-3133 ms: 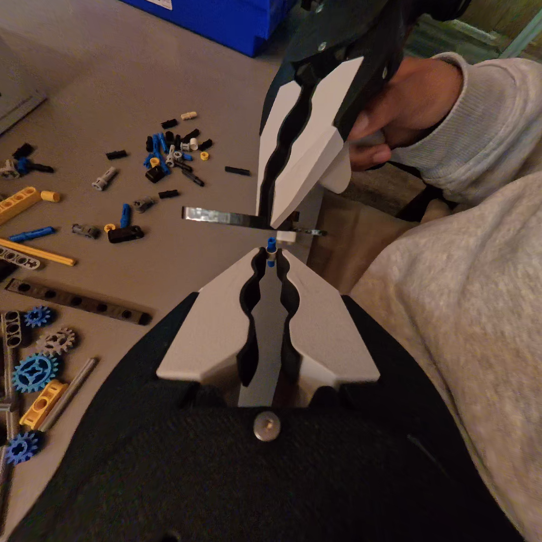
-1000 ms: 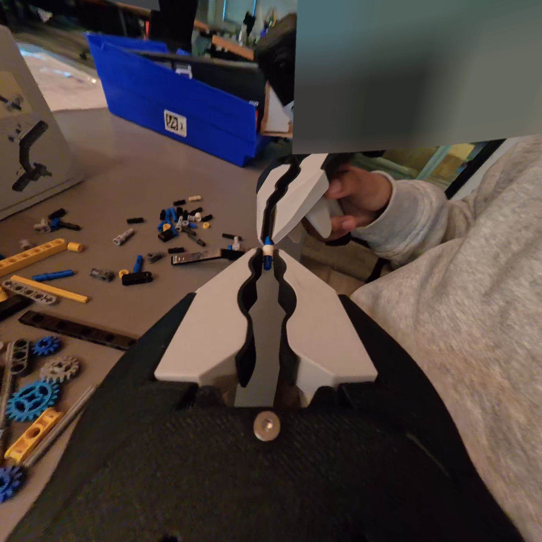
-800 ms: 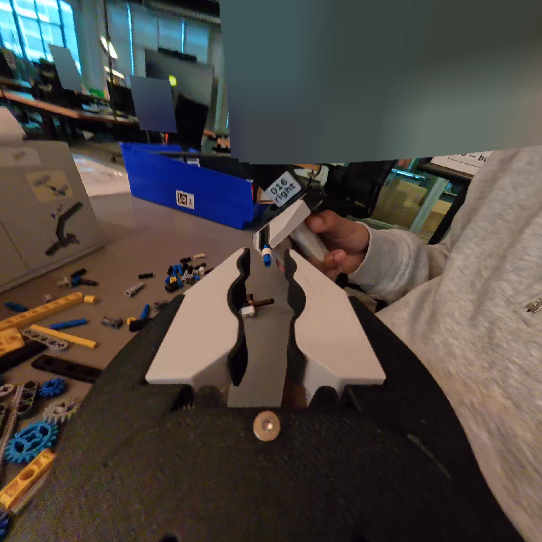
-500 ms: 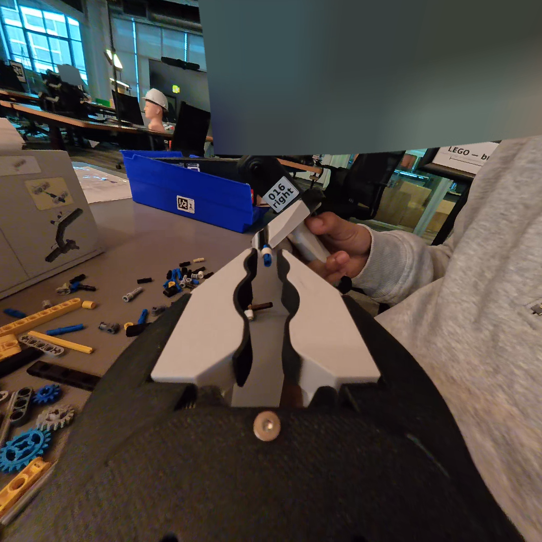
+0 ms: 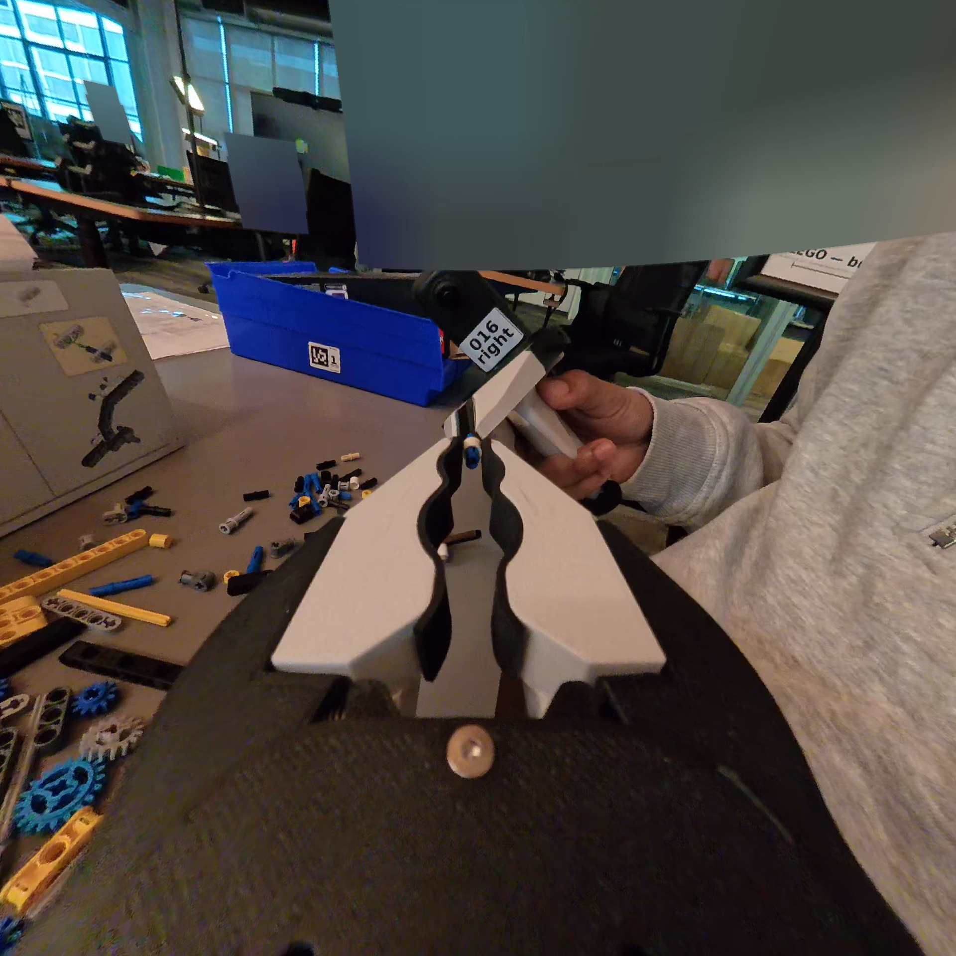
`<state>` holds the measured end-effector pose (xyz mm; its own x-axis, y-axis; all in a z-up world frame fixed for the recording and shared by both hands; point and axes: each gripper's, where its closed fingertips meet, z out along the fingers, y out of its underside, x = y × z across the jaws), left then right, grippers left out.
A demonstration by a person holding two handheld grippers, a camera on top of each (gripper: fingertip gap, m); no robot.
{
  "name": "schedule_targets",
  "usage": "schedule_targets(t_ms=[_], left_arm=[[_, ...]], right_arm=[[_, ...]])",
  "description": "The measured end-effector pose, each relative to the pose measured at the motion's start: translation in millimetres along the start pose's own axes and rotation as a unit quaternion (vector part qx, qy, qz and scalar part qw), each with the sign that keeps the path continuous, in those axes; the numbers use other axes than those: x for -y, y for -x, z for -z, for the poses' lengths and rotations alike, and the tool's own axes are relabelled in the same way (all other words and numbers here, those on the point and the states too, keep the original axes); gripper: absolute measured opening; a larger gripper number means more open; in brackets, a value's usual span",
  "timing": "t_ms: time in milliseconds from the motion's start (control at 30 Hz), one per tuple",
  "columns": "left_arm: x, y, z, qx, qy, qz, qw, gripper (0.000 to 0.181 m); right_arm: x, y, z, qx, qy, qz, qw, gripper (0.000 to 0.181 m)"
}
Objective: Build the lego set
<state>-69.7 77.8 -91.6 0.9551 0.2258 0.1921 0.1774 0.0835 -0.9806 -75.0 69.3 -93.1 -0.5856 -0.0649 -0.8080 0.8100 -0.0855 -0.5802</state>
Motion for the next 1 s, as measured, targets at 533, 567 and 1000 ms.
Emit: schedule_targets(t_ms=[533, 567, 1000], left_arm=[[-7.6, 21.7, 3.3, 0.03, 0.007, 0.069, 0.997, 0.006], [-7.6, 21.6, 3.4, 0.029, 0.006, 0.069, 0.997, 0.006], [-17.3, 22.3, -1.3, 0.023, 0.015, 0.087, 0.996, 0.005]], right_arm=[[-8.6, -93.2, 49.3, -0.311, 0.094, 0.114, 0.939, 0.023], [-10.4, -94.6, 48.0, -0.308, 0.095, 0.106, 0.941, 0.024], [-5.7, -87.2, 40.8, -0.248, 0.052, 0.049, 0.966, 0.006]])
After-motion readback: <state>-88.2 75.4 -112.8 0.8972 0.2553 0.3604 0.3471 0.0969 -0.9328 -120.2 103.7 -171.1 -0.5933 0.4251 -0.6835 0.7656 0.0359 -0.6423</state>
